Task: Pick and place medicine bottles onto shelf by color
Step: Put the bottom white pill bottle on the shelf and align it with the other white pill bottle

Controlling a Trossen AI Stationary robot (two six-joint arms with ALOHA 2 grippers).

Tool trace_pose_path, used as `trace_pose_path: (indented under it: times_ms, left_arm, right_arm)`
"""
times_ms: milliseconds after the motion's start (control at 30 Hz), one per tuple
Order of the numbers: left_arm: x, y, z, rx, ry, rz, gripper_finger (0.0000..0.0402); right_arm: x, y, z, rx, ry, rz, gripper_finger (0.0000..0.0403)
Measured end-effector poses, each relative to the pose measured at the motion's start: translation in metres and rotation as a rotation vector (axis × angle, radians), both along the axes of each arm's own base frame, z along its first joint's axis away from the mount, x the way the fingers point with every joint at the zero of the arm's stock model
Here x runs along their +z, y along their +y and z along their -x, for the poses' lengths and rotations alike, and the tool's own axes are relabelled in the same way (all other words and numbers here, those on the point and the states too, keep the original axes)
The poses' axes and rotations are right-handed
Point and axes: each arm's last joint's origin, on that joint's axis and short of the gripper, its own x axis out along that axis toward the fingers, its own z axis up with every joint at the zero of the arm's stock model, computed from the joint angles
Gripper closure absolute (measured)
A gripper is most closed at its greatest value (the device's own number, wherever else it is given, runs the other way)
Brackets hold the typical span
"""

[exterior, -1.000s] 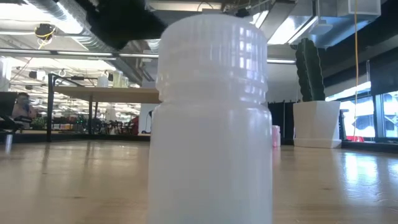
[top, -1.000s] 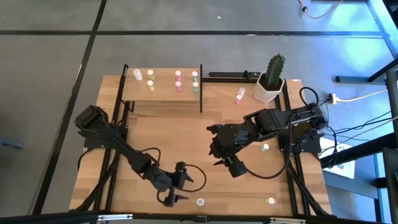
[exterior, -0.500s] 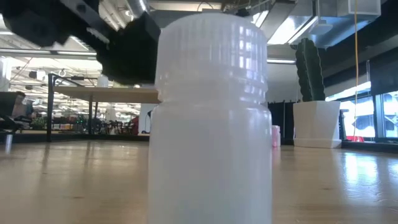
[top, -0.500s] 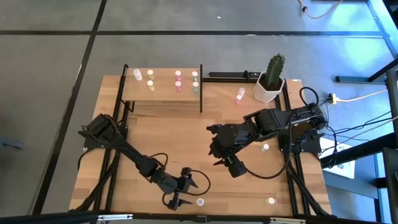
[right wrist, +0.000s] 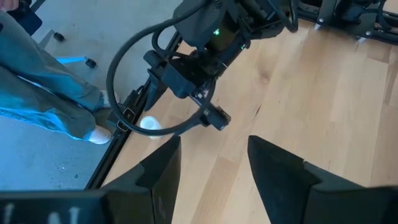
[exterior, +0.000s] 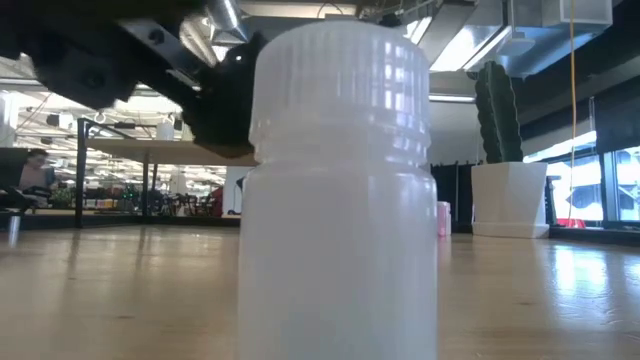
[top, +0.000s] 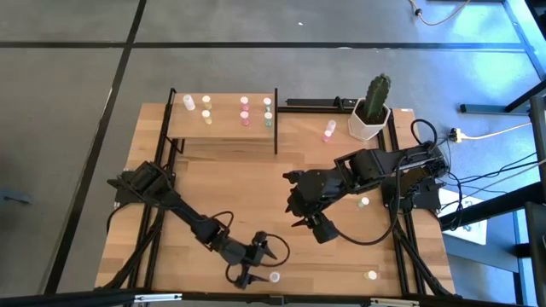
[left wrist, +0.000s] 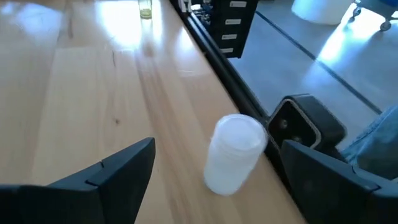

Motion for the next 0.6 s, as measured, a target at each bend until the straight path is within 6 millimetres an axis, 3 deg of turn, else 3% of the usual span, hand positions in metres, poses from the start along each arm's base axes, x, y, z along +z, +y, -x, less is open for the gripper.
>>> trace_pose_path:
  times_ms: [600]
  left_arm:
    - [-0.0012, -0.0010, -0.0102, -0.051, -0.020, -0.038, 0.0061]
  right_arm:
    - [0.0009, 0.0002, -0.0009, -0.001, -0.012, -0.004, 0.0215]
